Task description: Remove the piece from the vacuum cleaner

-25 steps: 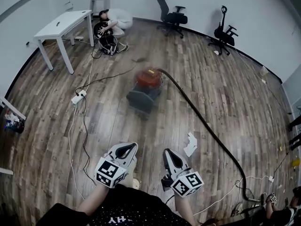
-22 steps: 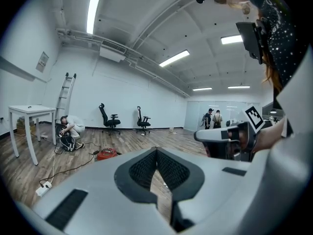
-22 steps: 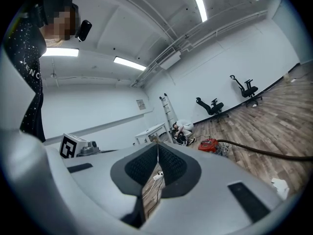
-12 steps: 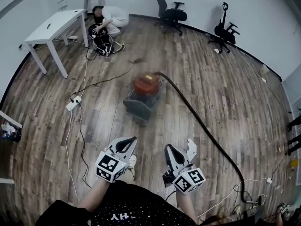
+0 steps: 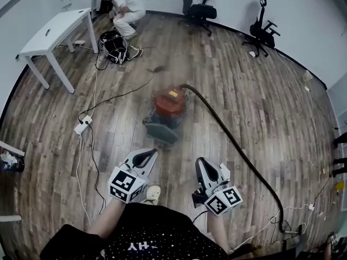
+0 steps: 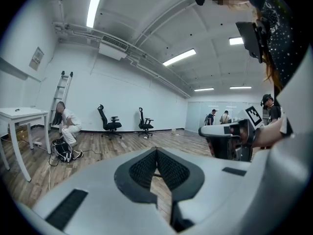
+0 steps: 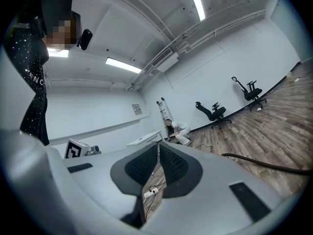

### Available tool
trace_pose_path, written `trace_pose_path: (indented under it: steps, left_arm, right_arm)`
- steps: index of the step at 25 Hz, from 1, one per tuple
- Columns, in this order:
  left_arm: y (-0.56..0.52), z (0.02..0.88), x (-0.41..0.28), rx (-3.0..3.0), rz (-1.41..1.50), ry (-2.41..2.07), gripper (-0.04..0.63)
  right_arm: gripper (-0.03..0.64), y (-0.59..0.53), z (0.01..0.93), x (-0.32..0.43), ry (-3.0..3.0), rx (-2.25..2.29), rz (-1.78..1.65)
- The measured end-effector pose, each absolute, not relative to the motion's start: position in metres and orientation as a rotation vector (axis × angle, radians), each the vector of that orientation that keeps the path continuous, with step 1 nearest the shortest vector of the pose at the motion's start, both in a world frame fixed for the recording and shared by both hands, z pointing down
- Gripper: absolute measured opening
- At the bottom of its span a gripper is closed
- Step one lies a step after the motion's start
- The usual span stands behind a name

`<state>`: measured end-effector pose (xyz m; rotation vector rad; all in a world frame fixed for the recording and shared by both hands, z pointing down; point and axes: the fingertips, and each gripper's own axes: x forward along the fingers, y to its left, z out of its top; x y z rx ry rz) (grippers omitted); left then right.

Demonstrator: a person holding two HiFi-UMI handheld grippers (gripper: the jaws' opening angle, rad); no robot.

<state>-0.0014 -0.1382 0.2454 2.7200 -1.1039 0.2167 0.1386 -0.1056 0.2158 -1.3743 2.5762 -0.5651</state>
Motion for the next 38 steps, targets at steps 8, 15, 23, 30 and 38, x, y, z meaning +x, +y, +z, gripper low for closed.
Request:
trace_pose_path:
  steps: [8, 15, 23, 30, 38]
  left_arm:
    - [-0.178, 0.252, -0.008, 2.731, 0.226, -1.074, 0.009]
    - [-0.206, 0.259, -0.011, 2.677, 0.220, -1.097, 0.009]
    - [-0.268, 0.263, -0.006, 2.675, 0.247, -1.177, 0.009]
    - [-0.325, 0.294, 0.013, 2.703, 0.267, -1.154, 0.009]
    - [-0.383, 0.391, 0.020, 2.727, 0.300, -1.165, 0.009]
  right_arm:
    - [0.012, -0.130, 0.216, 0.116, 2.530, -1.230, -0.600]
    - [0.012, -0.165, 0.215, 0.120, 2.586, -1.211, -0.608]
    - [0.014, -0.239, 0.219, 0.128, 2.678, -1.158, -0.584]
    - [0.014, -0.300, 0.254, 0.156, 2.659, -1.114, -0.588]
    - [0.014, -0.361, 0.353, 0.170, 2.685, -1.106, -0.584]
